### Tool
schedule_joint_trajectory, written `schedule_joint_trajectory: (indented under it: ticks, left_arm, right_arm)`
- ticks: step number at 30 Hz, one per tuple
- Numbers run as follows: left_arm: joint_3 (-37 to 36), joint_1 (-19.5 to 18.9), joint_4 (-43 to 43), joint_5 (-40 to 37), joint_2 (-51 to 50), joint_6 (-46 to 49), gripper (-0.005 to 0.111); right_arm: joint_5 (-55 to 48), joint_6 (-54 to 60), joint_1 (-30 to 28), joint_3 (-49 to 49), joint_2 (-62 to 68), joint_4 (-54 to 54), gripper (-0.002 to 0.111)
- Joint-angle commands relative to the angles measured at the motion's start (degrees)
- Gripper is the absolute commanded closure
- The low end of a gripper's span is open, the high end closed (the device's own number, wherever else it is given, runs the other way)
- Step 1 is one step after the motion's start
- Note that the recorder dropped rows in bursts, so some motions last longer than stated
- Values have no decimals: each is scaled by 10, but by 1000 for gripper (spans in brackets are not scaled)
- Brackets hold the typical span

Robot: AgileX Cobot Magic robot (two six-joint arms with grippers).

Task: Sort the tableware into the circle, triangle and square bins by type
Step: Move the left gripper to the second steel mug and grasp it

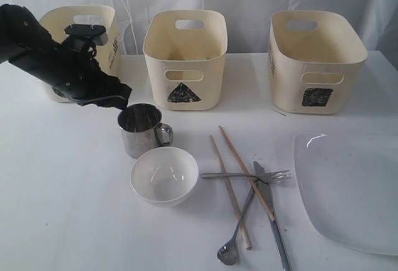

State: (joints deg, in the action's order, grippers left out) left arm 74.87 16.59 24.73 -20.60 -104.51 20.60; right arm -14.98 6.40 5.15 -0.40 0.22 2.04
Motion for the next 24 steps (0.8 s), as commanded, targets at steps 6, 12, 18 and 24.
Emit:
schedule_joint_trajectory:
  ticks: [6,12,18,24]
  left_arm:
    - [-4,33,18,18,-26,13,51]
    - [-4,35,19,21,-51,13,59]
    - [2,34,14,16,-52,30,106]
    - [68,18,-37,-56,38,24,106]
  right_arm:
    - [0,-2,2,4,-2,-1,108]
    - [0,-2,2,4,-2,-1,108]
    - [0,-2,2,4,-2,-1,108]
    - [0,-2,2,4,-2,-1,108]
